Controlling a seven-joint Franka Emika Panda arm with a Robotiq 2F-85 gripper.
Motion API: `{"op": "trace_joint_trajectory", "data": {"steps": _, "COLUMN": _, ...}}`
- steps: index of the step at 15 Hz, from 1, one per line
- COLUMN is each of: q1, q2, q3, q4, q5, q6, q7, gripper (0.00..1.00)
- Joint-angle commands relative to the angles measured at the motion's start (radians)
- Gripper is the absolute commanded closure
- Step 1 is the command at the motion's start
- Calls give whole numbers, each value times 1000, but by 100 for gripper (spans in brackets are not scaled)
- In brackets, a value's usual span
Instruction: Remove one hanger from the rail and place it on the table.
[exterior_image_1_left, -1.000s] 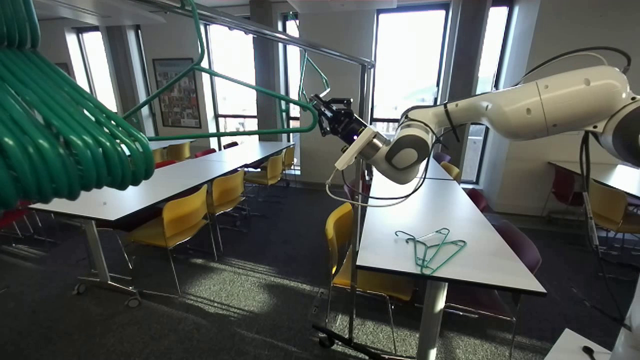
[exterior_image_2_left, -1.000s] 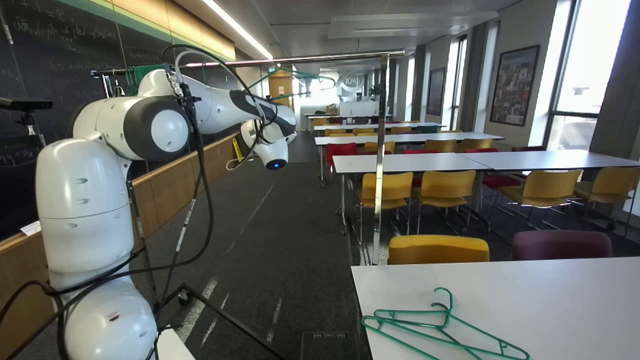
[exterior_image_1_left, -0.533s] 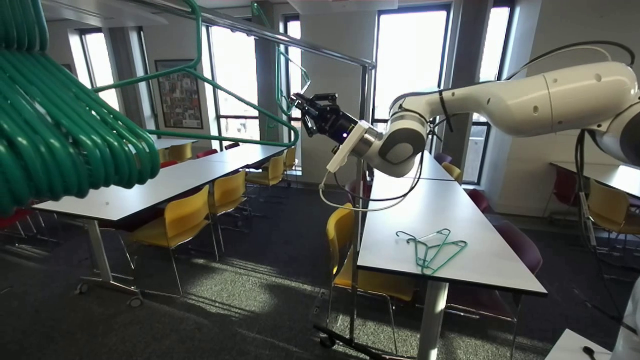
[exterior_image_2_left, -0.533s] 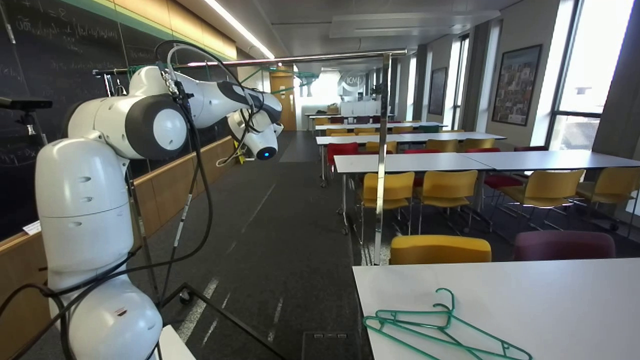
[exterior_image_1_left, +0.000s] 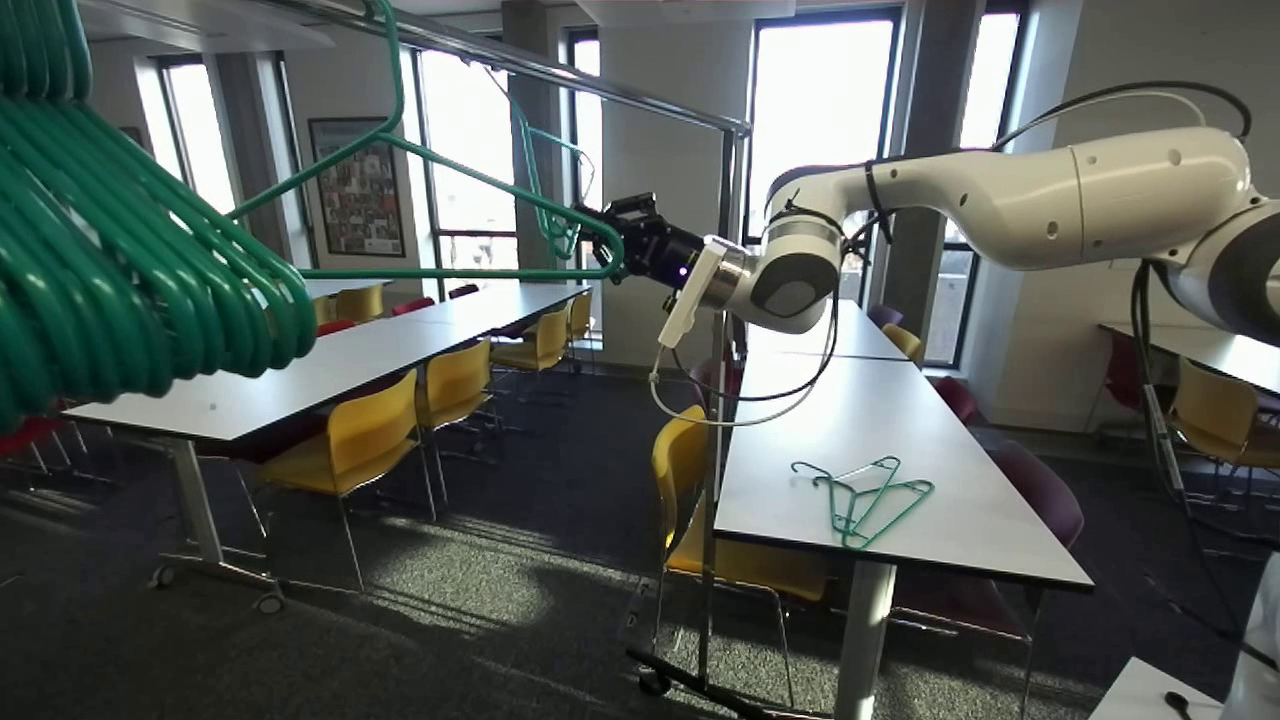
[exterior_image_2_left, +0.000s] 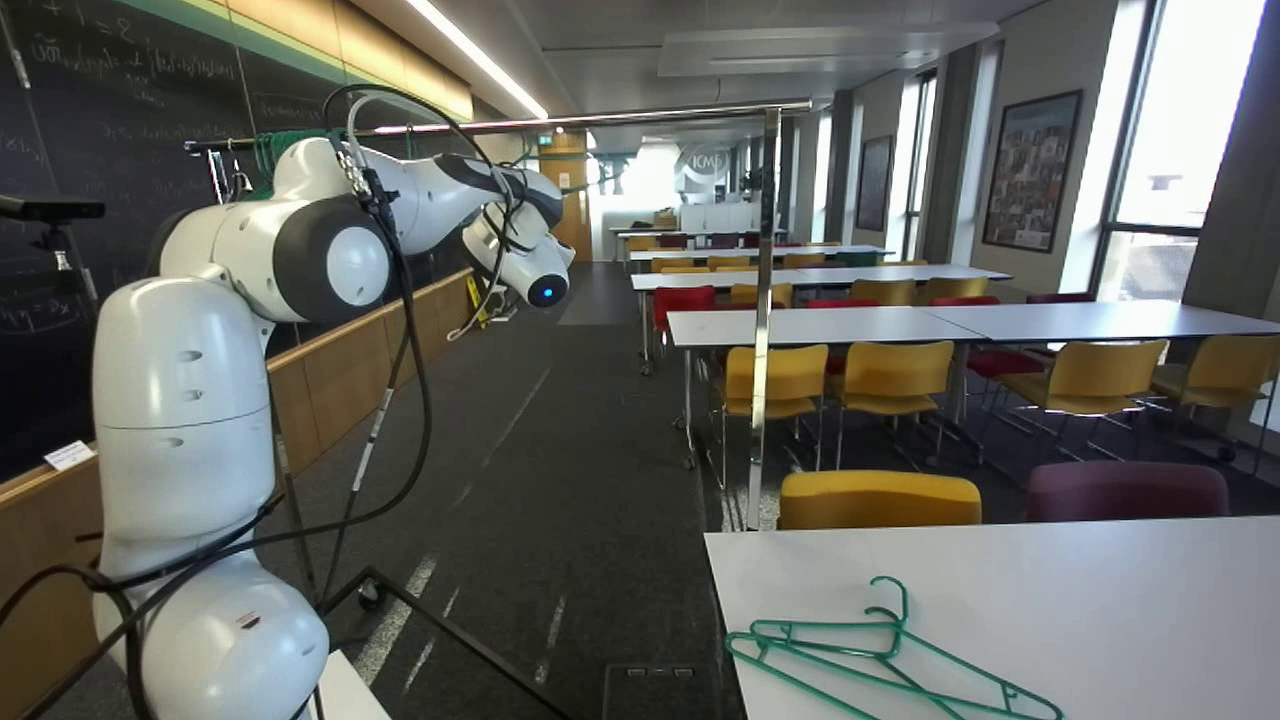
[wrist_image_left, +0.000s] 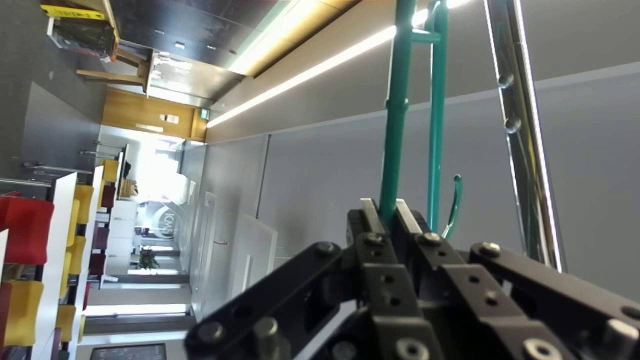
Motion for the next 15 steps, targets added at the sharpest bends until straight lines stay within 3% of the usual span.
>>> {"op": "trace_joint_trajectory", "data": {"steps": 1, "q1": 17, "q2": -17, "q3": -23, "q4": -49, "q5": 14, "q6": -10, "q7": 15, "gripper": 98}}
{"op": "trace_joint_trajectory", "data": {"steps": 8, "q1": 20, "q2": -128, "q3": -19, "q4": -334, "q5": 127, "q6": -93, "q7": -39, "gripper": 98}}
{"op": "trace_joint_trajectory", "data": {"steps": 15, "q1": 17, "q2": -310, "q3": -10, "q4": -662, "q5": 273, "q6": -221, "q7": -300, "gripper": 98}}
